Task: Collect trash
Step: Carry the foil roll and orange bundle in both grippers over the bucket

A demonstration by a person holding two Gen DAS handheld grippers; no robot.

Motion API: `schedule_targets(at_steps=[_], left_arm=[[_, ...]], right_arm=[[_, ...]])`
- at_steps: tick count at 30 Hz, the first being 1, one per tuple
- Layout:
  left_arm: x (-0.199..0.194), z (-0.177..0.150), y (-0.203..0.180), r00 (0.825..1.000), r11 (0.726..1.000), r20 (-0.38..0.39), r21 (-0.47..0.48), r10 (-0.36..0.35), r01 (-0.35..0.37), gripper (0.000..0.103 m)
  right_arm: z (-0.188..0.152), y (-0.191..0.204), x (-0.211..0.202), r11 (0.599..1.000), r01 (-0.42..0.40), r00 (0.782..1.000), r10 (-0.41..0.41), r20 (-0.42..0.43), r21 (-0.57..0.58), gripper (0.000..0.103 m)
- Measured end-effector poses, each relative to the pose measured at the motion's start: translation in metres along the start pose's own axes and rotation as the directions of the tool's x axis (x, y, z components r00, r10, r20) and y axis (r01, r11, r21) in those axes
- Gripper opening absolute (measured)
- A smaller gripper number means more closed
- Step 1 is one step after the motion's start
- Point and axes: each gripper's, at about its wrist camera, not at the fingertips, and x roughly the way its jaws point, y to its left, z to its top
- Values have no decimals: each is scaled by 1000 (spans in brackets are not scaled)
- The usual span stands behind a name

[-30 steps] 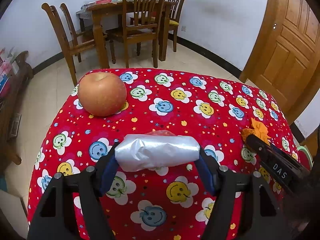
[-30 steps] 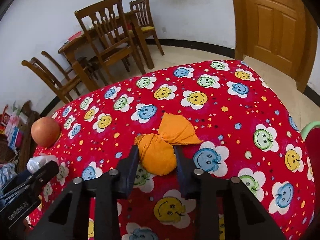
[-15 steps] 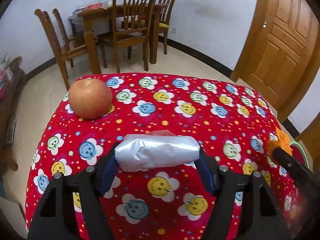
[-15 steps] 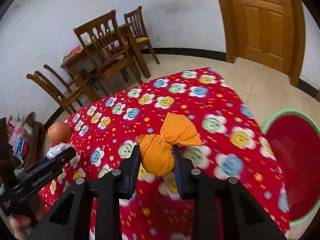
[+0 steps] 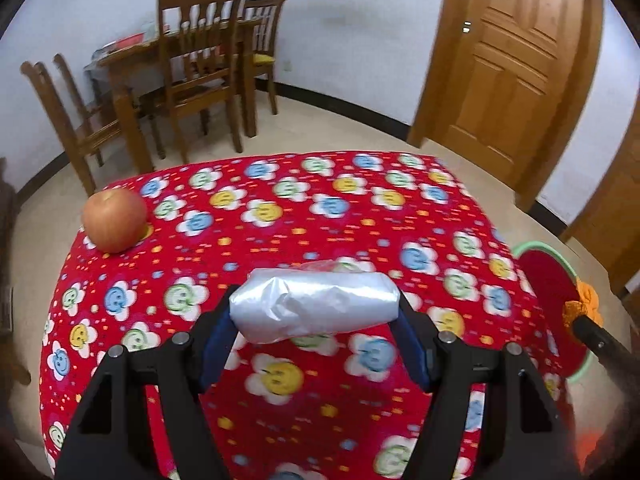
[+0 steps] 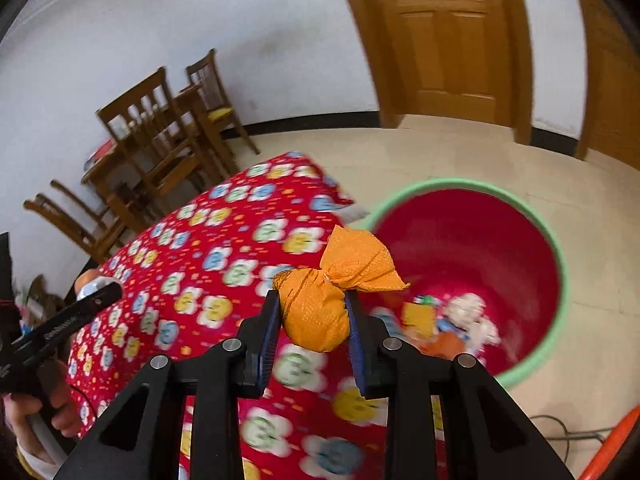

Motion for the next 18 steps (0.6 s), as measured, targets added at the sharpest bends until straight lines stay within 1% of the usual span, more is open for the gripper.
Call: schedule_targets(at_steps=[4, 9, 15, 18], left_arm=[[-8, -4, -24, 998, 998, -11, 31, -54, 54, 71], [-12, -11, -55, 992, 990, -28, 56, -127, 128, 71], [-7, -16, -86, 982, 980, -59, 80, -179, 184, 71], [-6, -17, -102, 980, 975, -63, 107, -191, 197, 71]], right_arm=[[-5, -26, -7, 998, 47, 999, -47, 1, 36, 32], [-14, -55, -5, 992, 113, 994, -113, -1, 61, 37], [-18, -81, 2, 985, 146, 989, -146, -7, 95, 42], [-19, -90, 0, 983, 141, 990, -142, -5, 116, 52]])
